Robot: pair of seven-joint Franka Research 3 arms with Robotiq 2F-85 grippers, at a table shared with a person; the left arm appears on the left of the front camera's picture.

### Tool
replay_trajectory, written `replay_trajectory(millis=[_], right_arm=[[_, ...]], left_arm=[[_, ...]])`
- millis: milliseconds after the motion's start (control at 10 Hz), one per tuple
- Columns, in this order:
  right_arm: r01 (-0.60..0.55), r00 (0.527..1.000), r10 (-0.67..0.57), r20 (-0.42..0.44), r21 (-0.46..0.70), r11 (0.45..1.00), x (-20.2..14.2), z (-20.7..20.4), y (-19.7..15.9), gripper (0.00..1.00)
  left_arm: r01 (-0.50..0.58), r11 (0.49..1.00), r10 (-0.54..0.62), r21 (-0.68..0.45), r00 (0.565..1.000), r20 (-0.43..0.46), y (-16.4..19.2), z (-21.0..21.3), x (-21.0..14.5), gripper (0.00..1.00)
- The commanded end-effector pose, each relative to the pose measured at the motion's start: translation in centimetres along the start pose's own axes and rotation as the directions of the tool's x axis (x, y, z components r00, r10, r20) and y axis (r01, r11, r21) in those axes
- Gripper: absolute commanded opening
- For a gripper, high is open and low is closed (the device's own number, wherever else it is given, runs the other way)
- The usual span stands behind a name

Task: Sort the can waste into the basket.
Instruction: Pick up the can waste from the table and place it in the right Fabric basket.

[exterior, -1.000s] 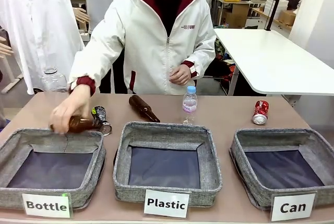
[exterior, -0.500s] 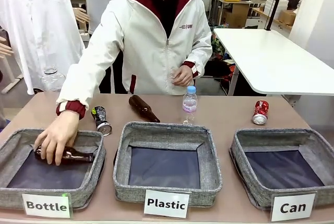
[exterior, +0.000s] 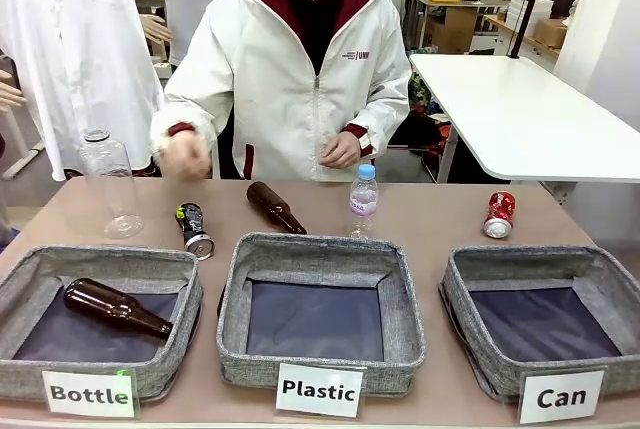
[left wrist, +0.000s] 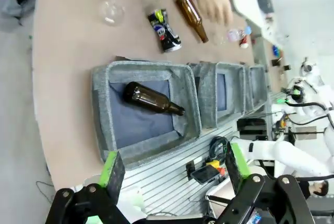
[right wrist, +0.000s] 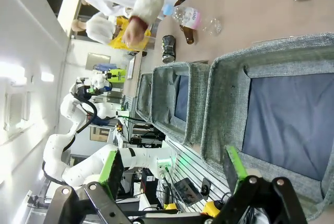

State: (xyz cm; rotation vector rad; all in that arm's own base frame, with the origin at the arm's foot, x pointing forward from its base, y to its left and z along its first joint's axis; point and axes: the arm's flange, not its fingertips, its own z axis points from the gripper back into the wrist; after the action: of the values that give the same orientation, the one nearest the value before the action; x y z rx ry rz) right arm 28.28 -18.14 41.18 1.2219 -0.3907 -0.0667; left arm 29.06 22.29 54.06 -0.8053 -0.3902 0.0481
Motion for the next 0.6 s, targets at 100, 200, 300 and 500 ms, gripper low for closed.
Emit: replay_trajectory(millis=[100, 200, 300, 500], right_arm=[[-0.030, 0.999, 0.030, 0.015, 0.021, 0.999, 0.2, 0.0, 0.1, 1.00], [-0.030, 0.999, 0.030, 0.015, 0.021, 0.999, 0.2, 0.0, 0.1, 1.00], [-0.030, 0.999, 0.030, 0.015, 0.021, 0.999, 0.2, 0.0, 0.1, 1.00], [-0.030, 0.999, 0.030, 0.015, 0.021, 0.999, 0.2, 0.0, 0.1, 1.00]], left_arm=[[-0.087, 0.980, 0.090, 0.177, 0.996, -0.008, -8.6, -4.9, 0.9, 1.00], [-0.116, 0.959, 0.126, 0.260, 0.992, -0.023, -11.4, -7.9, 1.8, 1.00], [-0.113, 0.939, 0.133, 0.324, 0.990, -0.038, -13.8, -10.8, 2.5, 1.00], [-0.087, 0.895, 0.122, 0.437, 0.991, -0.053, -17.7, -17.6, 4.0, 1.00]])
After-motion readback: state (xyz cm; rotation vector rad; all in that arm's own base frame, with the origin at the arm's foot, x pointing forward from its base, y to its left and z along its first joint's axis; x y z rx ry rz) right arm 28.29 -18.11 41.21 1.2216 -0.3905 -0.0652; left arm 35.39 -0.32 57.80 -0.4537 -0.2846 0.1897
